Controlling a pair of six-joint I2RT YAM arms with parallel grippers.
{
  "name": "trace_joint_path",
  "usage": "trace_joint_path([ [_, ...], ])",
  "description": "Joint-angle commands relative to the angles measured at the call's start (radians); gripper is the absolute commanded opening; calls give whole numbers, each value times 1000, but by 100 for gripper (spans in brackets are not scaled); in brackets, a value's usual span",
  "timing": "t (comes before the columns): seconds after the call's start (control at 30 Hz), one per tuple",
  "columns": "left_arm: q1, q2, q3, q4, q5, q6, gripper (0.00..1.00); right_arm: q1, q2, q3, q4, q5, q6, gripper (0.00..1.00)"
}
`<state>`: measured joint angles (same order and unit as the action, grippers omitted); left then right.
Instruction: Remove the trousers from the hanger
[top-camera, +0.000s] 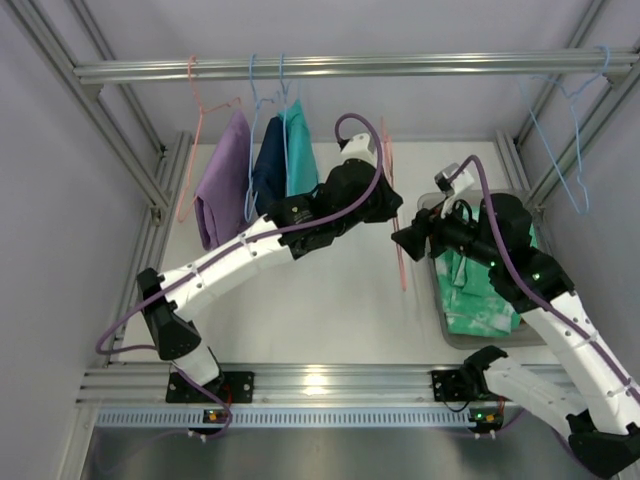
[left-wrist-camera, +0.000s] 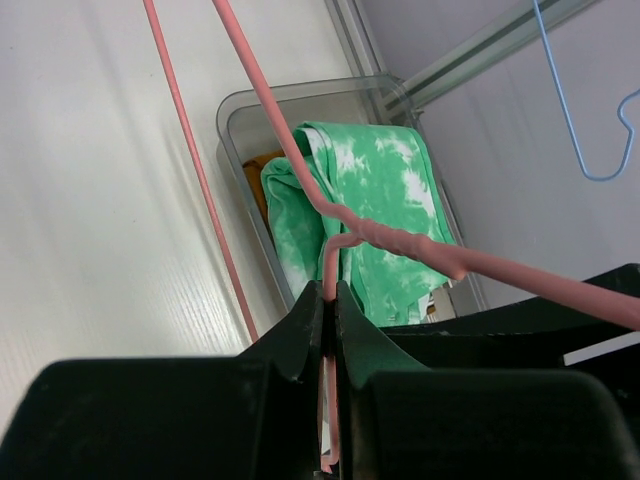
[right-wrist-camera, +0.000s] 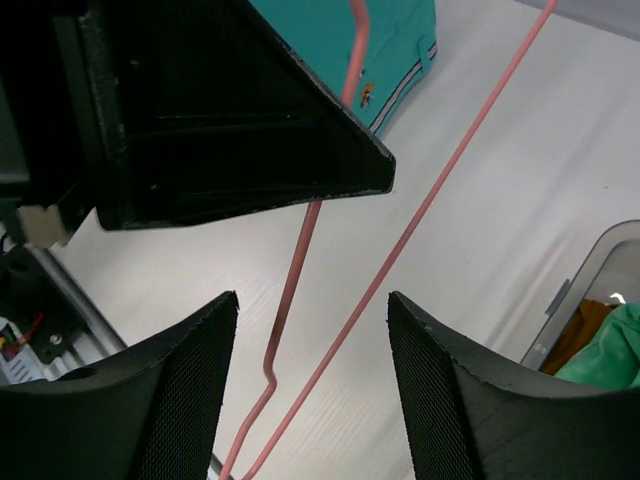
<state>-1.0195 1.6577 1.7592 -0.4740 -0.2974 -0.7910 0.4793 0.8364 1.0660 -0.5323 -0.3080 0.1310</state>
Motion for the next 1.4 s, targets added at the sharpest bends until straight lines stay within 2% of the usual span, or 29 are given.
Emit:
trace_joint_path([
  [0.0,-2,11,55,26,0,-14,0,42,36,18,95,130,-33,60],
  [0.1,-5,11,57,32,9,-22,0,58,66,22,100,173,-47,58],
  [0.2,-7,10,56,37,11,-24,0,73,70,22,127,205,-50,50],
  [0.23,-7,8,54,37,15,-22,0,77,73,25,133,230,-50,37],
  [0.3,-7,8,48,46,20,-14,0,78,78,28,132,256,-39,22],
  [0.33,-8,5,45,49,21,-7,0,78,75,32,129,267,-36,10],
  [0.4,-7,1,27,67,46,15,0,78,56,34,129,259,-19,0],
  [0.43,-7,-4,19,81,52,31,11,76,44,29,132,235,-11,0],
  [0.5,-5,-18,-3,95,58,55,20,76,5,23,152,201,2,0],
  [0.53,1,-25,-23,101,61,67,35,76,-9,16,155,193,10,0],
  [0.7,19,-90,-76,127,78,133,73,64,-56,8,106,233,32,0],
  [0.73,21,-99,-90,141,86,147,90,59,-62,3,100,234,38,0],
  [0.77,24,-108,-98,150,98,165,96,56,-74,-1,92,233,45,0],
  [0.8,25,-128,-105,159,127,208,99,47,-77,-12,75,236,50,0],
  [0.93,24,-196,-153,187,190,271,99,5,-114,-43,37,247,65,0],
  [1.17,47,-297,-185,190,176,409,99,-53,-204,-60,-18,276,82,0],
  [1.37,62,-322,-144,146,196,581,99,-70,-282,35,-43,366,26,0],
])
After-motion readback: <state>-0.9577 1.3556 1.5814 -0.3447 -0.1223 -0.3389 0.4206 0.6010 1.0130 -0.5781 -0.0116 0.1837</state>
